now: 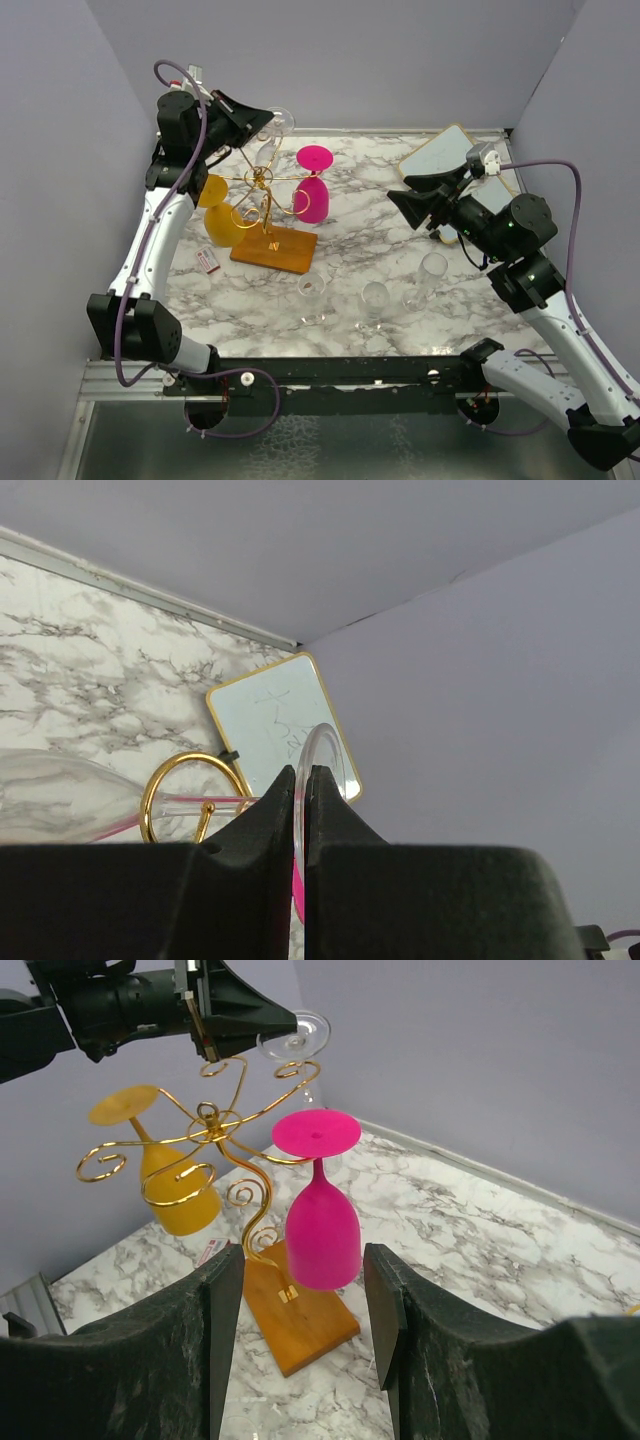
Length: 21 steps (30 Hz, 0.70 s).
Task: Place the wine glass upside down on the wine glass rack
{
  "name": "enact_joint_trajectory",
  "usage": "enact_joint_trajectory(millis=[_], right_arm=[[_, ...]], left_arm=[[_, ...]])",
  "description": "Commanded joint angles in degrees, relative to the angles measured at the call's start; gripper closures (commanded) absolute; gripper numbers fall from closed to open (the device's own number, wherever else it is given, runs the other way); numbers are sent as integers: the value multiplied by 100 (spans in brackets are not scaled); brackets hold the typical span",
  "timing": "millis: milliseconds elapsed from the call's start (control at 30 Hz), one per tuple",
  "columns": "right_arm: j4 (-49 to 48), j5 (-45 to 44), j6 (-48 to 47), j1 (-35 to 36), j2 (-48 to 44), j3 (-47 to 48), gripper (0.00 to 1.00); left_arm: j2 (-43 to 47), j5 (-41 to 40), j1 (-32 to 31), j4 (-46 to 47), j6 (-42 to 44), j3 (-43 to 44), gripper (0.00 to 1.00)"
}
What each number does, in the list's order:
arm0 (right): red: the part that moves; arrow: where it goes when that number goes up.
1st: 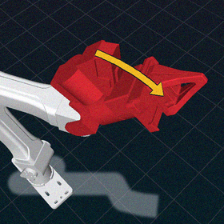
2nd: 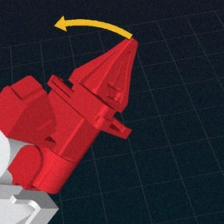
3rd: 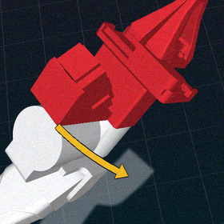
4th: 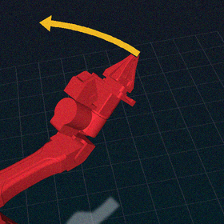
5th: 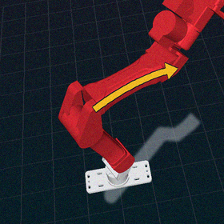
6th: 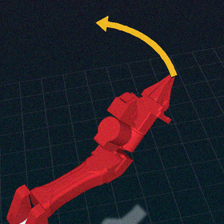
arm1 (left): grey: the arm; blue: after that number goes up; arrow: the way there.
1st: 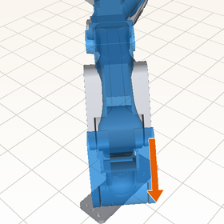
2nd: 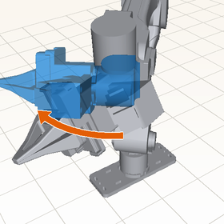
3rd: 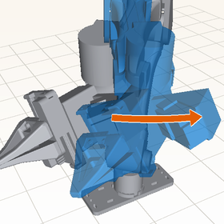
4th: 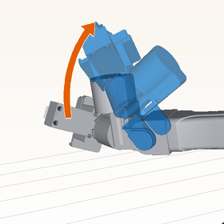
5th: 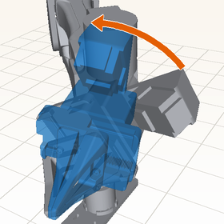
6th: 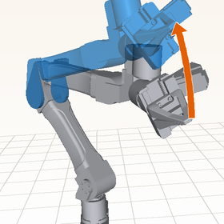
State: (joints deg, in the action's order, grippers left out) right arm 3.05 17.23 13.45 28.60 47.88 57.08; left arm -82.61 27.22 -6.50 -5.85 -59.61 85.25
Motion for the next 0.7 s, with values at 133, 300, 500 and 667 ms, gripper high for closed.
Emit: enact_joint_trajectory(millis=[133, 300, 500, 667], right_arm=[[-41, -61, 77, 23, -70, 93, 49], [-35, -79, 78, 20, -82, 85, 49], [-15, -91, 86, 16, -77, 71, 49], [-2, -102, 83, 17, -91, 49, 49]], left_arm=[[-84, -435, -18, 202, 162, 372, 100], [-18, -741, -18, -132, 505, 465, 100], [129, -930, -10, -494, 764, 357, 100], [238, -1034, -9, -756, 939, 334, 100]])
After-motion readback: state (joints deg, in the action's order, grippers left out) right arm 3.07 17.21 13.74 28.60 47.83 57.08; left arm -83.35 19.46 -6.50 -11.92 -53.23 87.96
